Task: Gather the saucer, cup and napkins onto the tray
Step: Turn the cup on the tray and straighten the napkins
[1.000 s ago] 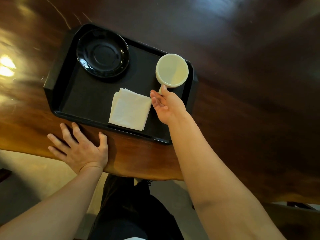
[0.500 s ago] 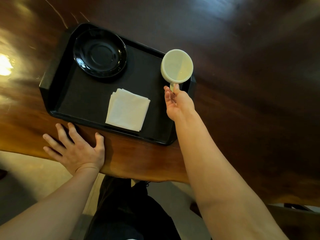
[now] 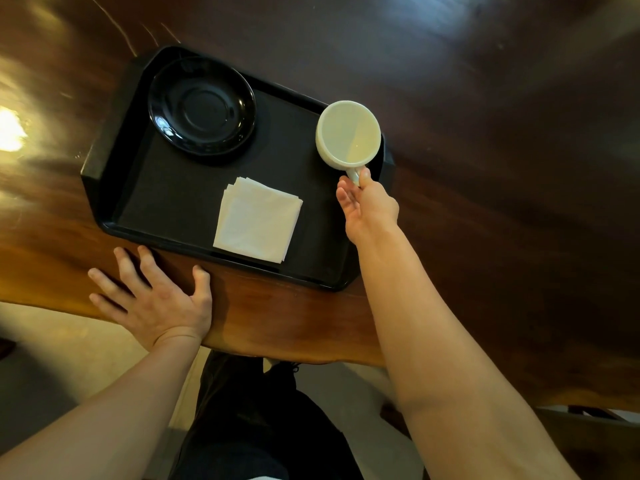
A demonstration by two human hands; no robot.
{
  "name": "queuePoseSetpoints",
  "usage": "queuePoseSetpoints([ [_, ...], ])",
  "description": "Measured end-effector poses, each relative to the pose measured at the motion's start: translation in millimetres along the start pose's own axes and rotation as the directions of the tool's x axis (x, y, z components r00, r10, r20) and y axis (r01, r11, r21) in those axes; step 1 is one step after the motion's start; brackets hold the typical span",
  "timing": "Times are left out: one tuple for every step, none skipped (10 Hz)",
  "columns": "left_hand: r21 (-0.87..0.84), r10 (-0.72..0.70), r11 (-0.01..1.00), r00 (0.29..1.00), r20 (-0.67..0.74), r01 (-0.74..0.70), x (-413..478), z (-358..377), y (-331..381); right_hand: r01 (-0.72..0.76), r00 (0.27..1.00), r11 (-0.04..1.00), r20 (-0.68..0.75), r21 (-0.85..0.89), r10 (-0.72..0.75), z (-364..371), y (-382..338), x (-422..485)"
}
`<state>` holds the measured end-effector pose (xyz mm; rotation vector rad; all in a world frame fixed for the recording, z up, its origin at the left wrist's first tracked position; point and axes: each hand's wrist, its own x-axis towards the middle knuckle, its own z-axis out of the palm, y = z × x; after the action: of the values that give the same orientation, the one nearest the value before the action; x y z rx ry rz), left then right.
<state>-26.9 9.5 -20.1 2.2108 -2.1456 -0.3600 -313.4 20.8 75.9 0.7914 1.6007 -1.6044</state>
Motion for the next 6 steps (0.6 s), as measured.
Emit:
queuePoseSetpoints([
  [-0.003, 0.000, 1.000, 1.000, 0.001, 0.000, -1, 0, 0, -0.016, 0.999, 0.992, 0.049, -0.127, 0.022, 0, 5, -4],
  [0.000, -0.002, 1.000, 1.000, 0.004, 0.002, 0, 0, -1, 0.067, 0.998, 0.950, 0.035, -0.306, -0.059, -2, 10, -2],
  [0.004, -0.002, 1.000, 1.000, 0.006, 0.001, 0, 0, 0, 0.251, 0.965, 0.813, 0.071, -0.526, -0.252, -1, 7, 3],
  [0.003, 0.003, 1.000, 1.000, 0.008, -0.003, 0, 0, -1, 0.265, 0.959, 0.741, 0.086, -0.617, -0.271, 5, -6, 5],
  [-0.006, 0.004, 1.000, 1.000, 0.005, -0.004, 0, 1, -2, 0.269, 0.953, 0.733, 0.060, -0.624, -0.298, 7, -20, 11],
  [-0.010, 0.005, 1.000, 1.000, 0.003, -0.005, 0, 1, -1, 0.319, 0.927, 0.718, 0.046, -0.618, -0.372, 5, -31, 20],
])
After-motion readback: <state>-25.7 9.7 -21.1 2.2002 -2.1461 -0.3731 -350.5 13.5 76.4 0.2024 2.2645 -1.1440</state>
